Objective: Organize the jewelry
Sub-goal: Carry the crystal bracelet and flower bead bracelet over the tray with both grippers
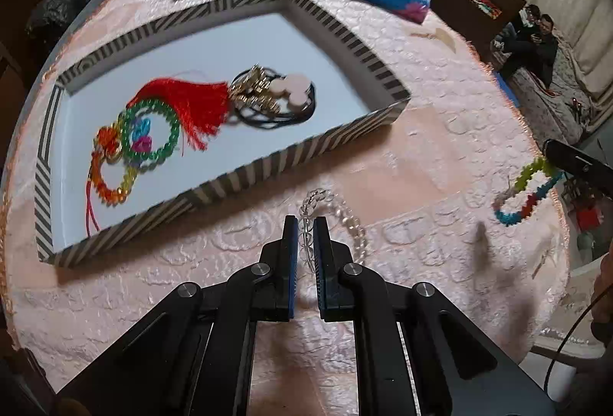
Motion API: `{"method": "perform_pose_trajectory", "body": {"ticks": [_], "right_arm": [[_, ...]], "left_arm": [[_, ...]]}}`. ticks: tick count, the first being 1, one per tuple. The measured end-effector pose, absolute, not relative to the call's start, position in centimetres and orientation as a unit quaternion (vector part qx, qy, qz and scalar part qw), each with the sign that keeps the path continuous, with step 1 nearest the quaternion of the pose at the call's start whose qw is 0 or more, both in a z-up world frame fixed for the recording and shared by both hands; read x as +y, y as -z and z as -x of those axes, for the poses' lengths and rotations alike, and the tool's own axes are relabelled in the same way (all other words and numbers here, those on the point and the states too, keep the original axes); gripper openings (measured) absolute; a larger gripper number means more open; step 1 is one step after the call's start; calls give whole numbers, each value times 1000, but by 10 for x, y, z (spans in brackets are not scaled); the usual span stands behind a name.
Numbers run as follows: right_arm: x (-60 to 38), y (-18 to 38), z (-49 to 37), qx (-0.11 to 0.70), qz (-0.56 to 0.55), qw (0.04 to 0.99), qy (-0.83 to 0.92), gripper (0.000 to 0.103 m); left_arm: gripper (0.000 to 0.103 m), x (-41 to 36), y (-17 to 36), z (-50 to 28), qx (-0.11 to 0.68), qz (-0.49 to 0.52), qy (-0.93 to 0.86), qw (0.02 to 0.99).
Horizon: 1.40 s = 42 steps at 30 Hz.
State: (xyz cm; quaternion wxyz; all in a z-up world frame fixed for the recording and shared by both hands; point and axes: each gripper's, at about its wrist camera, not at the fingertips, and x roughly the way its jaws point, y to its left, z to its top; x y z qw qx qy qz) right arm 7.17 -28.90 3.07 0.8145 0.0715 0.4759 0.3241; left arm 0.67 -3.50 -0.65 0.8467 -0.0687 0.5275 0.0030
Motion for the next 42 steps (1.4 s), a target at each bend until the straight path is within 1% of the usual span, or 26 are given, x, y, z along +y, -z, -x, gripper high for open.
{"method": "perform_pose_trajectory", "body": {"ticks": [16, 25, 42], "right_arm": [[-276, -44, -65, 484, -46, 825, -289, 11], [-265, -51, -61, 480, -26, 828, -288, 11], [-251, -62, -54, 469, 4, 834, -291, 12]], "left_arm": [[6, -39, -44, 3, 489, 74, 31, 868], [6, -37, -51, 4, 495, 72, 17, 866], [6, -28, -67, 7, 479, 75, 4, 874]]}}
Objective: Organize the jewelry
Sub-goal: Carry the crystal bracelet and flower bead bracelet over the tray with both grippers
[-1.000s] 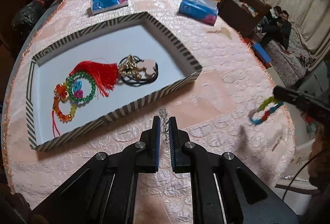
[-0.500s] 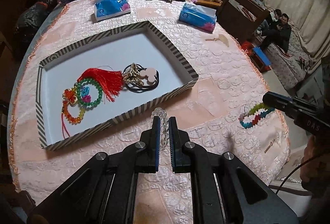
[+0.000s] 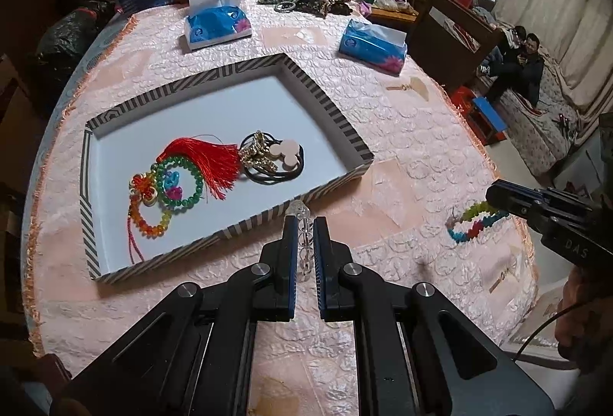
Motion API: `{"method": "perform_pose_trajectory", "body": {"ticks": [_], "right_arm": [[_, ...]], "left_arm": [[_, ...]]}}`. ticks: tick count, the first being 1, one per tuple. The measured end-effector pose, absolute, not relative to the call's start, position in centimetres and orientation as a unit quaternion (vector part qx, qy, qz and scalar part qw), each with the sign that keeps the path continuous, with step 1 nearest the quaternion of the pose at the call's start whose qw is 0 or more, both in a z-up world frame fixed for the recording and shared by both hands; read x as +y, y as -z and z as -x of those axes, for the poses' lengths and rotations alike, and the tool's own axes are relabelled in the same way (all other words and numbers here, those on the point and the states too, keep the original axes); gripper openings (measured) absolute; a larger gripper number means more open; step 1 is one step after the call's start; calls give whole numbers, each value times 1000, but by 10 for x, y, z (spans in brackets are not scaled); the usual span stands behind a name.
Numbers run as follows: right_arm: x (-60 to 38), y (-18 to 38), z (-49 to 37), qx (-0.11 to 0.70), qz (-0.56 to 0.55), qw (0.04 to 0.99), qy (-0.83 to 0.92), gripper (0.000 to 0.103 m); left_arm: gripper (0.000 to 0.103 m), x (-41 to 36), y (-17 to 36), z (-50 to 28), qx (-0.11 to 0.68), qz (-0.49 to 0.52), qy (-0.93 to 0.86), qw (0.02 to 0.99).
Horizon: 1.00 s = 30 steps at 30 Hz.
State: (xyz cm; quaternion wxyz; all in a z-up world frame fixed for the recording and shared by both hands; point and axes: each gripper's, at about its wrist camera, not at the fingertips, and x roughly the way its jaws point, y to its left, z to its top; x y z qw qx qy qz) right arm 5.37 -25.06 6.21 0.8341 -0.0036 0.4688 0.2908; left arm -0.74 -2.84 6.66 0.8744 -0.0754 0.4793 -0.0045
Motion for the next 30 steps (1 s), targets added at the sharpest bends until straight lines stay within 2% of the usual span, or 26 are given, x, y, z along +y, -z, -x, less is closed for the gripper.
{"method": "perform_pose_trajectory", "body": {"ticks": [30], "right_arm": [[-209, -79, -62, 451, 36, 837, -308, 12]], "left_arm": [[6, 1, -81, 3, 464, 88, -21, 882]]}}
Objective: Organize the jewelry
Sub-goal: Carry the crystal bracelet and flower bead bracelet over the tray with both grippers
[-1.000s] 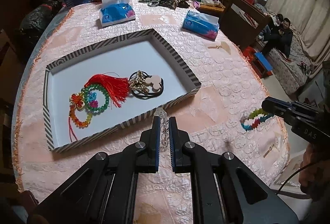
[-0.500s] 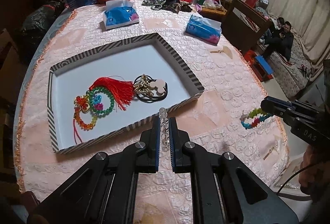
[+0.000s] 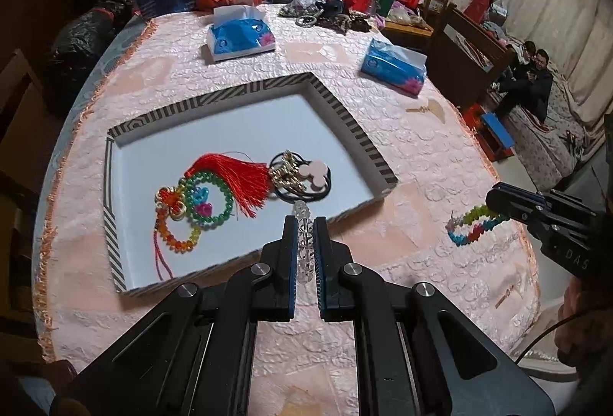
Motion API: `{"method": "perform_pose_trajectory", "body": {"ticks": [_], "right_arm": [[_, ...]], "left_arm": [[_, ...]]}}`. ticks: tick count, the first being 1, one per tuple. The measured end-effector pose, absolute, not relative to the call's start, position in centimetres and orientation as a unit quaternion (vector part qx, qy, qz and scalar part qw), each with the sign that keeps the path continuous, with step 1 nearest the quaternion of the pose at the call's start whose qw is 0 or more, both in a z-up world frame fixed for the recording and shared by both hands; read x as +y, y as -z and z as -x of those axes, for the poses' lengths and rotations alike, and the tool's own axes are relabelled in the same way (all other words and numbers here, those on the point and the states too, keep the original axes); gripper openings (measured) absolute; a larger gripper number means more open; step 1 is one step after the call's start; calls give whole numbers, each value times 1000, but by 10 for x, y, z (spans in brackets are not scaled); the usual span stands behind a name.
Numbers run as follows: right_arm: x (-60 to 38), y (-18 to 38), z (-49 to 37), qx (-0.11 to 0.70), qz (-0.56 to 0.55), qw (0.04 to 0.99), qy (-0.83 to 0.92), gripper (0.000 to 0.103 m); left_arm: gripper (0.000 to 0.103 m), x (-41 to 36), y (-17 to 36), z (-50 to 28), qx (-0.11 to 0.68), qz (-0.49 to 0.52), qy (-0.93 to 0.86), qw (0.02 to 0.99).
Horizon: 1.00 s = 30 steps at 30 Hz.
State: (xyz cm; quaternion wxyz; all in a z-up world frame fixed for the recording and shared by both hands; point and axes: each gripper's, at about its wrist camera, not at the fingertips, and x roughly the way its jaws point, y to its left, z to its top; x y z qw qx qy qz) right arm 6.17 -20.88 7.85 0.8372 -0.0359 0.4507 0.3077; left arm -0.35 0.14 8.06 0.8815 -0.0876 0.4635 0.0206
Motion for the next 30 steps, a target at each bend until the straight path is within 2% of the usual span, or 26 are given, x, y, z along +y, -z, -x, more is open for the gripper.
{"method": "perform_pose_trajectory", "body": {"ticks": [18, 30], "right_arm": [[-154, -96, -101, 429, 55, 834, -344, 11], [-105, -70, -146, 460, 25, 801, -382, 12]], "left_arm": [[6, 52, -94, -26, 441, 118, -58, 888], [6, 84, -55, -62, 455, 152, -77, 874]]}}
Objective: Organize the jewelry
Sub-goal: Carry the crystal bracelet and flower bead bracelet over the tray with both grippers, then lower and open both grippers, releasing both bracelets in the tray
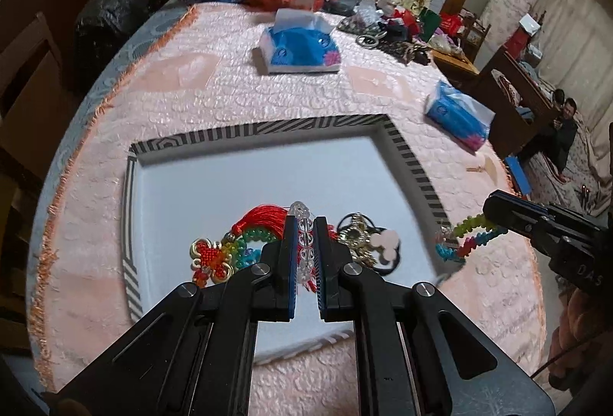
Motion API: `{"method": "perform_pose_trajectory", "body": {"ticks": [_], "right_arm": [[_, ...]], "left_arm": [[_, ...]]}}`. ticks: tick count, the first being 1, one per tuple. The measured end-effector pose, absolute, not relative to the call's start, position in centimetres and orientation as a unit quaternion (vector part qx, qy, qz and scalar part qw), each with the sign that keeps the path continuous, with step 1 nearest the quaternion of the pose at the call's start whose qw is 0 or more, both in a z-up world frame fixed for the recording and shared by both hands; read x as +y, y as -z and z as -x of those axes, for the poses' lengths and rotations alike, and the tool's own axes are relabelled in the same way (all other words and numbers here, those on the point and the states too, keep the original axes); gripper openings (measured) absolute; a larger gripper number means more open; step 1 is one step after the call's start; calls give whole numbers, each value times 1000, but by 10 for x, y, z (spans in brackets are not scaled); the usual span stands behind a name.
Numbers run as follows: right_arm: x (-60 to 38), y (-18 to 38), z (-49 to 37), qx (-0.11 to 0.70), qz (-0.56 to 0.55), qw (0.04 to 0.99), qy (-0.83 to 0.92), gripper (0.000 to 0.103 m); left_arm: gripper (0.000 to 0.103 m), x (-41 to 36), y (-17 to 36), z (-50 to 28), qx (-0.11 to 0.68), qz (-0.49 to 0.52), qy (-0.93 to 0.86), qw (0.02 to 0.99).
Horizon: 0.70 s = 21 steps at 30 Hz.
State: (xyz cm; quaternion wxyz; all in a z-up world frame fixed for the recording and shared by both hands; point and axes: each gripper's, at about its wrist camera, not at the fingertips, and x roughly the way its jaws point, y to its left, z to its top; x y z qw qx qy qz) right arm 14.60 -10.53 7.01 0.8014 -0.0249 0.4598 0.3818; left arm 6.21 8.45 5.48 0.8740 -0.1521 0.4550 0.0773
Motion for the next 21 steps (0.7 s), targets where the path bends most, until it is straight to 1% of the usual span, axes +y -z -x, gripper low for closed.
{"method": "perform_pose_trajectory", "body": {"ticks": [6, 12, 21], "right_arm": [[-79, -53, -159, 474, 42, 786, -395, 12], [-61, -22, -171, 499, 49, 768, -399, 12], [-48, 3, -174, 516, 64, 753, -403, 12]], "left_arm": [[6, 97, -29, -69, 469, 164, -89, 863], [6, 114, -2, -60, 496, 171, -118, 843], [7, 122, 13, -51, 510, 170, -139, 832]]}}
